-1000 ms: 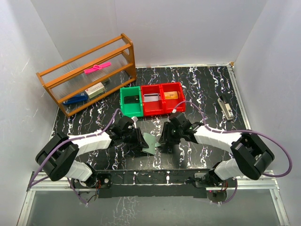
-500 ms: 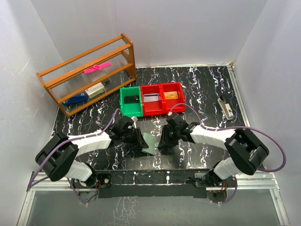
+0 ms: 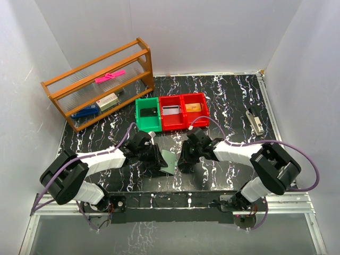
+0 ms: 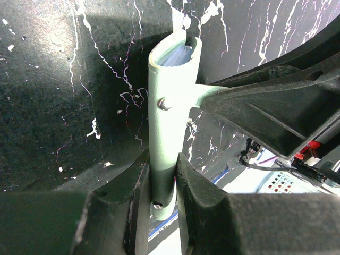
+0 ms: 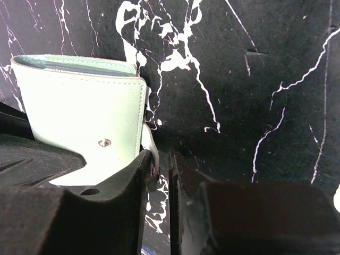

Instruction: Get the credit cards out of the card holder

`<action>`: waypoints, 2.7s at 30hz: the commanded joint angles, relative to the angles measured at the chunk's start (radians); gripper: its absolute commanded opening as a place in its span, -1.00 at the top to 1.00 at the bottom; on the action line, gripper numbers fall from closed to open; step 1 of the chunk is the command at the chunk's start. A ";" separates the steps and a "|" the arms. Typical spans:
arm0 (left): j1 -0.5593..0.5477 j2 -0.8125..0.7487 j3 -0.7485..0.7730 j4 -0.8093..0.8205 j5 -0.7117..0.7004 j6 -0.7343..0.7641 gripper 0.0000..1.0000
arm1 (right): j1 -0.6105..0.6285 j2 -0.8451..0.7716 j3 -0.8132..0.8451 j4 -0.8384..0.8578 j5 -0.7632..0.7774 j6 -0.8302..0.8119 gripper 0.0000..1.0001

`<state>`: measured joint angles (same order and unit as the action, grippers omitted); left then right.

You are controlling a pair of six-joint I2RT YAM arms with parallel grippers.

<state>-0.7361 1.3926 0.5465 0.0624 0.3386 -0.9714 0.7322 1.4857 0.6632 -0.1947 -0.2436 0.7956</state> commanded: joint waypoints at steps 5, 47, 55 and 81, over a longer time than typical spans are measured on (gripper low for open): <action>0.007 -0.020 0.002 -0.093 -0.033 0.015 0.78 | 0.003 -0.001 0.025 0.040 -0.002 0.000 0.96; 0.014 -0.803 -0.100 -0.373 -0.480 -0.089 -0.97 | 0.024 -0.025 0.211 0.162 -0.282 0.080 0.99; 0.015 -0.731 -0.066 -0.351 -0.478 -0.082 -0.97 | 0.034 -0.040 0.252 0.153 -0.320 -0.009 0.98; 0.015 -0.289 0.071 -0.272 -0.187 0.063 -0.73 | -0.243 -0.090 -0.102 0.085 -0.267 -0.099 0.95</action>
<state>-0.7265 1.1069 0.5999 -0.1722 0.1211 -0.9195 0.4946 1.3964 0.5735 -0.1127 -0.5770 0.6655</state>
